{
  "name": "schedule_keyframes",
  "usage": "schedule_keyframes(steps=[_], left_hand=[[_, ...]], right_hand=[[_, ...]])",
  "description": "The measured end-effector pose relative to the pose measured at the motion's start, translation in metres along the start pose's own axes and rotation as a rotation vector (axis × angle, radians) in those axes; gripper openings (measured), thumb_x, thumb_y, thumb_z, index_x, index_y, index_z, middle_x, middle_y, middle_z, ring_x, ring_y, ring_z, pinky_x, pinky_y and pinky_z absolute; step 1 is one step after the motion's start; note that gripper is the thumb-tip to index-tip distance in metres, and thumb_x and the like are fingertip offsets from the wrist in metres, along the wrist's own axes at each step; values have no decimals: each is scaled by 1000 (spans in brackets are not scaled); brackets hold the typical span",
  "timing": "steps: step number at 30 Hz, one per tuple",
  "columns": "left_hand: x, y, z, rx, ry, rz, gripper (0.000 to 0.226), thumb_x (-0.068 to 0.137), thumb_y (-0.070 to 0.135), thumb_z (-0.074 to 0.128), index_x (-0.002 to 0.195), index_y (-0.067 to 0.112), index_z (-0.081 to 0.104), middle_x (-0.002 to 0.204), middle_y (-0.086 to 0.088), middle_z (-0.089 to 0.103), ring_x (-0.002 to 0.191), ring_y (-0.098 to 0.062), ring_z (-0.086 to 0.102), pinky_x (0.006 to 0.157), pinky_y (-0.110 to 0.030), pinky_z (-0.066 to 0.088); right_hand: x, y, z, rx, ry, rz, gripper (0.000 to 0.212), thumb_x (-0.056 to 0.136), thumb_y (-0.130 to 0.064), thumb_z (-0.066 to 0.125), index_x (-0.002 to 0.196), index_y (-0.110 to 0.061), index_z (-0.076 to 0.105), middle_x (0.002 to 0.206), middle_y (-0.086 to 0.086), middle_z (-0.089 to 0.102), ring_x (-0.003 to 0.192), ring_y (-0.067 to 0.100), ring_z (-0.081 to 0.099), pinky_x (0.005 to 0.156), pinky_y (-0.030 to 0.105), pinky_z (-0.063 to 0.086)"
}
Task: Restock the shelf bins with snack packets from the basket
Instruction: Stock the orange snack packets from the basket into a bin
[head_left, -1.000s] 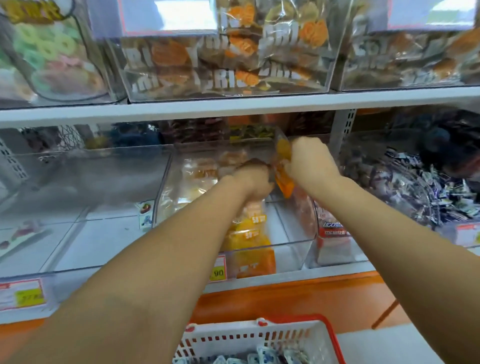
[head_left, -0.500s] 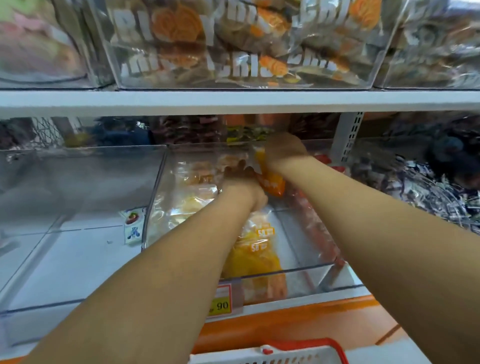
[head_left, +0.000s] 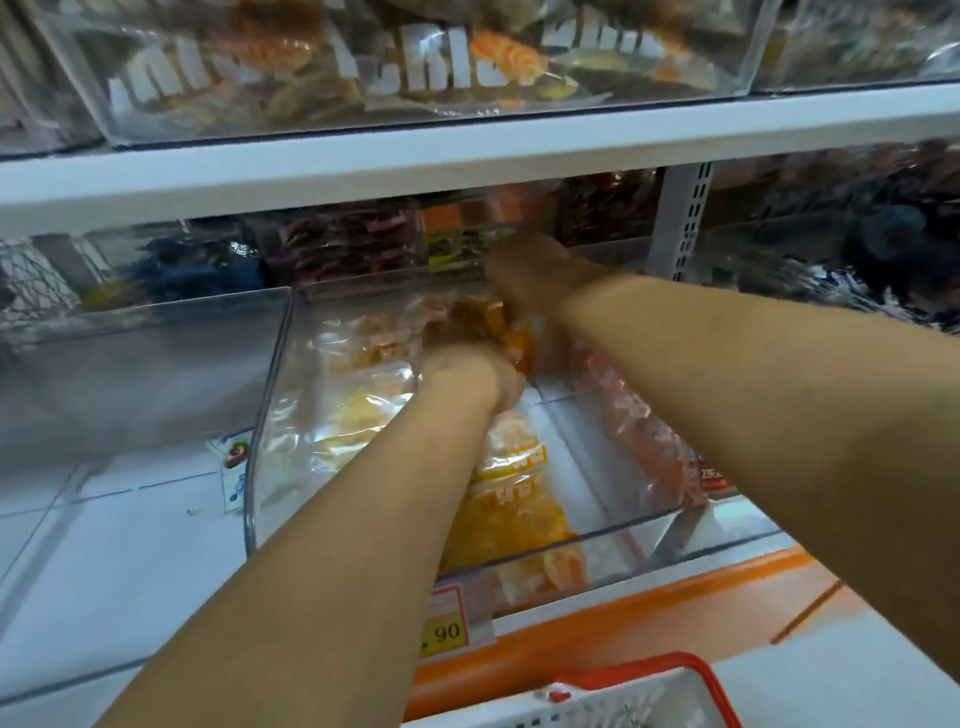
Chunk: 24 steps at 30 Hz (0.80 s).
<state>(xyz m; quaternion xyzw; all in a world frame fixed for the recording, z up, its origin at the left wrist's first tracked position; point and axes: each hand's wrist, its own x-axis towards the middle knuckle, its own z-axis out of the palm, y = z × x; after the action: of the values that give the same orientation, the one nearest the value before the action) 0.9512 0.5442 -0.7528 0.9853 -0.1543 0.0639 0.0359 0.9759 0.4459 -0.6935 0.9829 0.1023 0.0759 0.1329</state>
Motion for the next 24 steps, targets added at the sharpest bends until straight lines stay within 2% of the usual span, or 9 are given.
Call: schedule_keyframes(steps=[2,4,8,10,13,16,18,20,24], left_hand=[[-2,1,-2,-6,24,6,51,94,48,43,140,28,36,148,-1,34,136,-18,31,107,-29,25],[-2,1,-2,-35,10,6,57,93,48,44,144,28,31,149,-2,32,137,-19,29,109,-30,24],[7,-7,1,-11,-131,30,75,88,53,44,152,29,13,160,2,6,146,-18,8,117,-37,12],[11,-10,2,-8,-171,37,80,87,56,42,153,28,7,161,1,0,147,-19,2,118,-40,8],[9,-11,-5,-187,-255,22,78,88,55,51,151,21,21,157,-9,19,142,-28,24,116,-39,23],[-2,-12,-22,-364,-316,100,50,95,37,53,138,11,48,142,-16,46,126,-31,47,103,-34,39],[-20,-10,-39,-374,-227,182,36,98,27,50,125,5,58,130,-18,57,115,-31,55,92,-30,42],[-46,-7,-55,-414,-89,226,29,98,23,48,115,6,65,119,-16,64,108,-29,59,86,-30,43],[-127,-6,-75,-478,420,279,28,95,26,49,81,12,69,80,-6,68,79,-24,60,69,-34,42]], right_hand=[[6,-7,6,-93,57,60,26,89,1,54,113,2,61,120,19,60,108,36,59,81,40,50],[7,-13,10,-98,100,97,26,90,3,49,113,0,62,121,17,59,110,36,58,84,42,49],[-3,-12,5,69,198,148,40,89,5,48,128,3,48,122,21,58,111,36,58,87,40,47],[-19,-14,-7,184,212,169,42,91,4,44,133,2,41,124,21,56,111,35,58,86,38,46],[-61,-16,-21,308,132,144,26,95,-11,45,119,-6,53,126,20,56,115,33,54,88,32,40],[-108,-9,-24,381,243,72,16,88,-10,51,103,-4,56,111,22,58,102,36,56,79,33,39],[-134,-7,-23,435,281,75,7,85,-11,56,91,-9,52,95,15,56,92,34,55,73,34,38],[-158,-15,-24,501,299,58,17,84,-11,59,82,-16,43,83,3,47,81,29,52,67,34,33],[-206,-41,-16,587,309,42,24,88,-13,58,77,-18,36,69,-6,39,67,19,40,59,32,29]])
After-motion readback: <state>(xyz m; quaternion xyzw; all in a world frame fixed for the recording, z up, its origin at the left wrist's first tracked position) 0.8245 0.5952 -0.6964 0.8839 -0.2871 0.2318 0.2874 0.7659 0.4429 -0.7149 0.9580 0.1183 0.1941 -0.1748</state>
